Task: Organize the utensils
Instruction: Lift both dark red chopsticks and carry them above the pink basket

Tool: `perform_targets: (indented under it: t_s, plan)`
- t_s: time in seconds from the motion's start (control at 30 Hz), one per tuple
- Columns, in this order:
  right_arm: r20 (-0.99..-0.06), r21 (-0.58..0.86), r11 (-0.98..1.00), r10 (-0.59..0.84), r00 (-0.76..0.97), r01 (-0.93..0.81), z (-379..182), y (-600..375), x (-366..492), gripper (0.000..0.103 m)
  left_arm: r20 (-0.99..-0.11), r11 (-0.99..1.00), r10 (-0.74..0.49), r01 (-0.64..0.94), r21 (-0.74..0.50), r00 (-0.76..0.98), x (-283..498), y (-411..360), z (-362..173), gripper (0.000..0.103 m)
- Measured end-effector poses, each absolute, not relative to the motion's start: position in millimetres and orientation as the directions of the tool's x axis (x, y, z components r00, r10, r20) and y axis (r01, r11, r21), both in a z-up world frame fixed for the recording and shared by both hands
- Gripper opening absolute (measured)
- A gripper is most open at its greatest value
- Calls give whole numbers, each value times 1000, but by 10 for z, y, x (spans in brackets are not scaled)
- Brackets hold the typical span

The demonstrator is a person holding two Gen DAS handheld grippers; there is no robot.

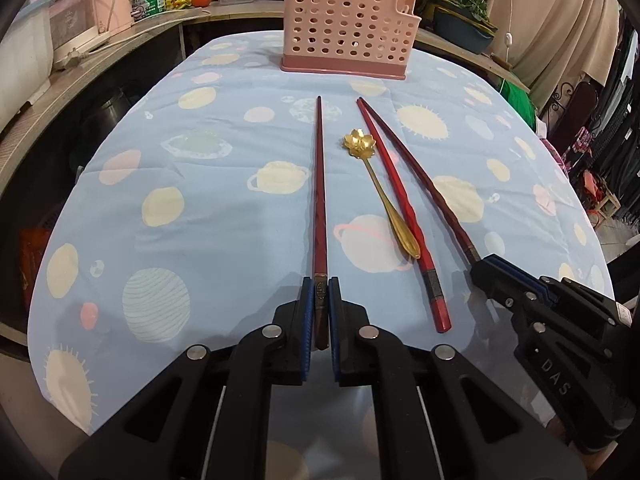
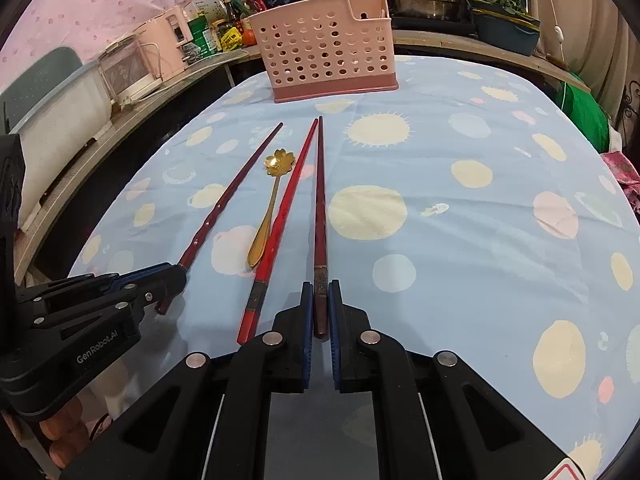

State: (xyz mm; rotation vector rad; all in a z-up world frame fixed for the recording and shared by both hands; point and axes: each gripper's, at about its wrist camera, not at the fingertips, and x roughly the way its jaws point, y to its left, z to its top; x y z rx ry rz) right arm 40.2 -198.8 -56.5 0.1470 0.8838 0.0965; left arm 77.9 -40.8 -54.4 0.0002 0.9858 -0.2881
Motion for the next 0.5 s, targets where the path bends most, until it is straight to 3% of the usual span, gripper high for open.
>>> perform_targets:
  t_s: [0.5]
  plan:
    - [-621,242,970,145,771,13,250,-2310,371,7,-729,964,-263,209,-167,632,868,-190,217,7]
